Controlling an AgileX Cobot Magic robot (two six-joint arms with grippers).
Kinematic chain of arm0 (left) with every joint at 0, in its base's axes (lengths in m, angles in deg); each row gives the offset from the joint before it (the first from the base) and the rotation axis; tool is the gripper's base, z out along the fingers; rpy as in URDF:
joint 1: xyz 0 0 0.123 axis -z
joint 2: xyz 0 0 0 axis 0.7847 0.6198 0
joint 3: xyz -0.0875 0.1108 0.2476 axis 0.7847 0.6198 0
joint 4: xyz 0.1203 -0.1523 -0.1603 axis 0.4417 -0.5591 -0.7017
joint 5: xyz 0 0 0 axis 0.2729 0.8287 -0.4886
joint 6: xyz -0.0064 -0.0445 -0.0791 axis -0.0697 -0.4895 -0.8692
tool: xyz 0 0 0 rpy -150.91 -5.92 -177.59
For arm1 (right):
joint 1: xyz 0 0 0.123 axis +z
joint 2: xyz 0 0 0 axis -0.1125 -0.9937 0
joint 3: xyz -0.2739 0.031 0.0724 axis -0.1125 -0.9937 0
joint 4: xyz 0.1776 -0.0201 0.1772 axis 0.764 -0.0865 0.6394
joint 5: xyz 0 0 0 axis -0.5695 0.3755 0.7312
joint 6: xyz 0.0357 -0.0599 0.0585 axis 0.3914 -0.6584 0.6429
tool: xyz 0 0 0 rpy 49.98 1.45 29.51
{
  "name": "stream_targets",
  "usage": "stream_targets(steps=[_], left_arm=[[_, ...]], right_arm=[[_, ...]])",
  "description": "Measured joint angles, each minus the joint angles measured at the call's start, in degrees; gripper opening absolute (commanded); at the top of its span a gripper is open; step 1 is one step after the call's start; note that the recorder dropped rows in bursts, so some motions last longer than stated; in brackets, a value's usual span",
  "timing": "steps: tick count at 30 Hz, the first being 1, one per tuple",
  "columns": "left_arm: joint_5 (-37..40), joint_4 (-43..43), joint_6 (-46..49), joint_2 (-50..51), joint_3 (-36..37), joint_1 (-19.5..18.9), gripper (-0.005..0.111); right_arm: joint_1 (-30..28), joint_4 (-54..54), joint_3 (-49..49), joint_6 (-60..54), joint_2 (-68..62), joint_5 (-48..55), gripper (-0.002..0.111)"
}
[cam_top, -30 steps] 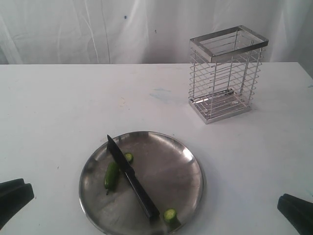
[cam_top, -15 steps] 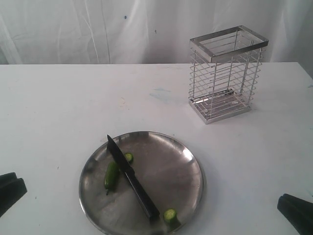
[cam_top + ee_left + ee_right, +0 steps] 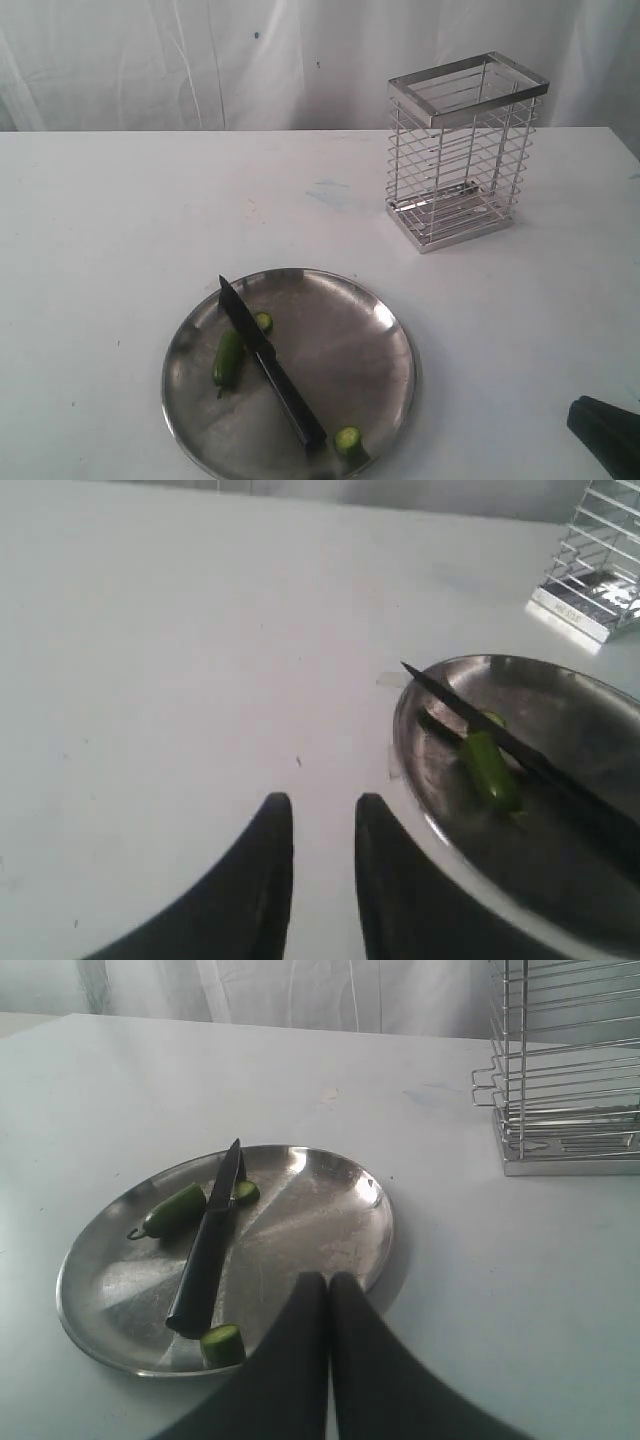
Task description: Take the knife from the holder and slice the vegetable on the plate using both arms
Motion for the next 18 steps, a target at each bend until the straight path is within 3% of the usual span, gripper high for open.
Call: stream_targets(steps=[2,7,18], left_arm=[[-3.7,-1.2,3.1,-0.1,0.6,0.0,0.028],[-4.7,-11.3,19.7,-0.1,0.6,0.0,0.028],[-4.7,-10.3,17.9,-0.1,0.6,0.0,0.028]], right_arm=[[0.0,0.0,0.0,0.0,0.0,0.0,0.0],[0.0,0.0,0.0,0.0,0.0,0.0,0.0],[0.0,0.0,0.0,0.0,0.0,0.0,0.0]])
